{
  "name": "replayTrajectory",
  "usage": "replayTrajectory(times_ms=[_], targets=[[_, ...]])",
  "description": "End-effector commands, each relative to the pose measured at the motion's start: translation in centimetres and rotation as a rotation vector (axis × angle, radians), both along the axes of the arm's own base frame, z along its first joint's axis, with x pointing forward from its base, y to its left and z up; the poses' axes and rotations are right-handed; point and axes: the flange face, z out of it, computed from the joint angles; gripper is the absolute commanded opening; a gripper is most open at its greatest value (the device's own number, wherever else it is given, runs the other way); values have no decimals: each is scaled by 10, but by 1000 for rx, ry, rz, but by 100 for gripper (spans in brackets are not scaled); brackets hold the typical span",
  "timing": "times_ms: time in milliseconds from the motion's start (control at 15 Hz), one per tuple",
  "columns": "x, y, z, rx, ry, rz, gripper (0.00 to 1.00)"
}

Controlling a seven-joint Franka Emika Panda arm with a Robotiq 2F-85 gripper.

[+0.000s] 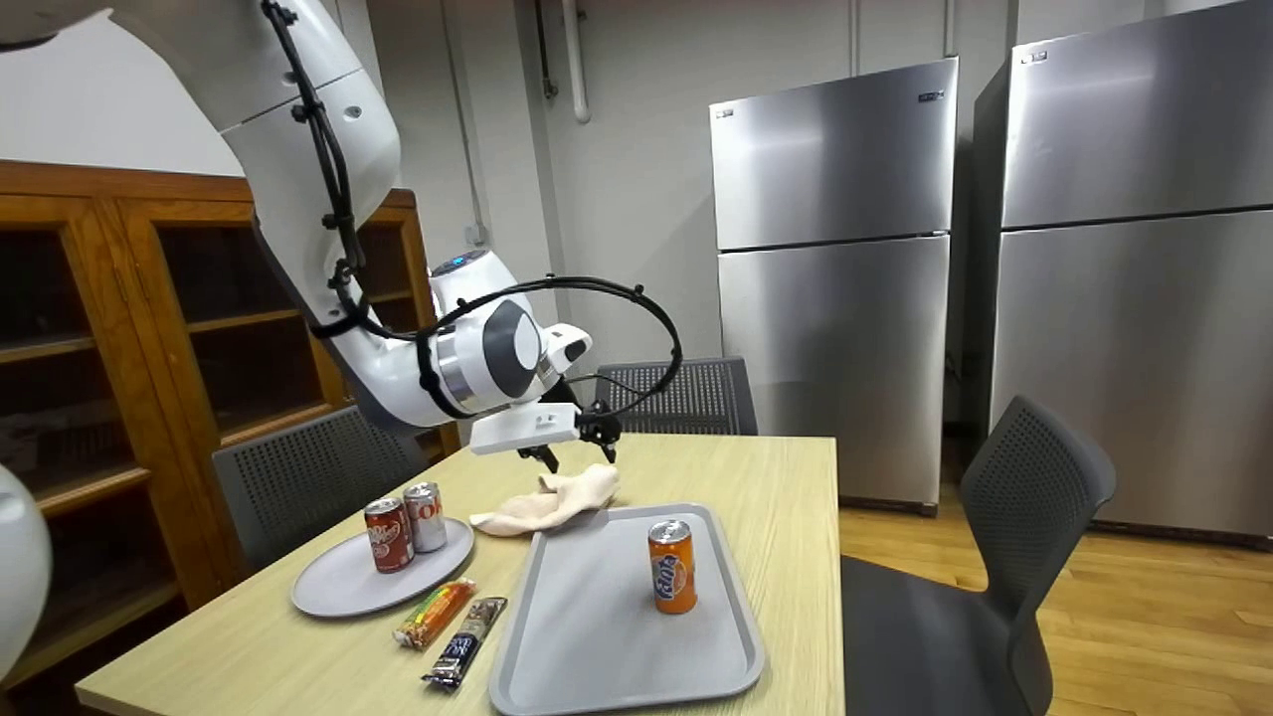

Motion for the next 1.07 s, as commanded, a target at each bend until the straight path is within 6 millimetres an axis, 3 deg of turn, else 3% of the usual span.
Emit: replayTrajectory(times_ms=[0,333,1000], targets=[[0,37,9,26,10,20,100],[-3,87,6,18,32,87,100],[-9,182,21,22,8,177,100]])
